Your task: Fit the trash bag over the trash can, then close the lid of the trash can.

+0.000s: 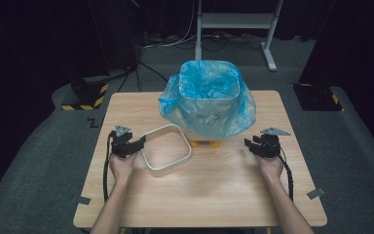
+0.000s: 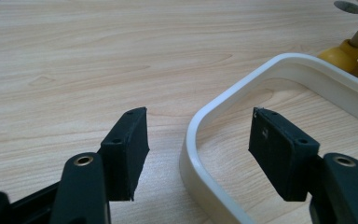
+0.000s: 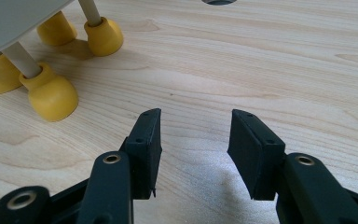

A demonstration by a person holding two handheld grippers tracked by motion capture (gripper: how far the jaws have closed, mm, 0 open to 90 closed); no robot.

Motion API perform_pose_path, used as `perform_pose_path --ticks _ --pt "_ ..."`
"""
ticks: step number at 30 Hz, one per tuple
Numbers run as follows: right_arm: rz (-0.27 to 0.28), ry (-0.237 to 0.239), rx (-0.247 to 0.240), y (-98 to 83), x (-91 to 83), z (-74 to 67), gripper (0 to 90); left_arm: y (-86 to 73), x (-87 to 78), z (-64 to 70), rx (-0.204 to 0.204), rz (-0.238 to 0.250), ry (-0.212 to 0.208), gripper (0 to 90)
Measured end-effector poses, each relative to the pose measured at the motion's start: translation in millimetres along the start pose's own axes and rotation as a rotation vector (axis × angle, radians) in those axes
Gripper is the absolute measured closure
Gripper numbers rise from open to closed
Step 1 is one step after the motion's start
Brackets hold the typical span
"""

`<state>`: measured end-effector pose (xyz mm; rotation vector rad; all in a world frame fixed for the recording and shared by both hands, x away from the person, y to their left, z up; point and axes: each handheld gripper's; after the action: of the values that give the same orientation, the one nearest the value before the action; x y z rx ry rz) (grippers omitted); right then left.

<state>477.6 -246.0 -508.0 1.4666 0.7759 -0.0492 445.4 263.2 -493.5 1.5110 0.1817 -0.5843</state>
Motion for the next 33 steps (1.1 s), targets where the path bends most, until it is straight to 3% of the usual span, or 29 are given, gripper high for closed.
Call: perform_pose_path --ticks 5,8,13,20,28,33 --pt "-0.007 -0.001 0.004 -1.8 2.2 -0.8 53.1 -1.4 3.9 0.6 0.000 -0.004 0.002 37.6" --pt "-0.002 -0.001 0.004 -2.8 4.6 -0.9 52.7 -0.8 7.3 1.4 0.045 -0.016 0.022 37.8" --pt "-0.003 -0.008 0.001 -4.6 7.1 -1.2 51.6 -1.3 11.8 -1.5 0.015 -0.015 0.018 37.6" --pt "-0.009 -0.036 -0.006 -7.1 11.3 0.6 51.1 -3.0 21.0 -0.7 0.009 -0.014 0.015 38.5" --pt "-0.019 -0.044 -0.013 -7.6 14.1 0.1 48.8 -6.7 28.8 1.7 0.018 -0.025 0.015 42.3" --pt "-0.056 -0.063 -0.049 -7.3 16.4 -0.6 47.0 -7.8 30.2 -0.4 0.023 -0.027 0.015 45.3"
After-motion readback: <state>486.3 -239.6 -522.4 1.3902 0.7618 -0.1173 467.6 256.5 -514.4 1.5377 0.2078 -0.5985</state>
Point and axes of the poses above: each handheld gripper's, and its own axes: x roughly forward along the jaws, y roughly out of its top, z roughly to its right, and after that the axes turned 6 degrees about z, right-handed
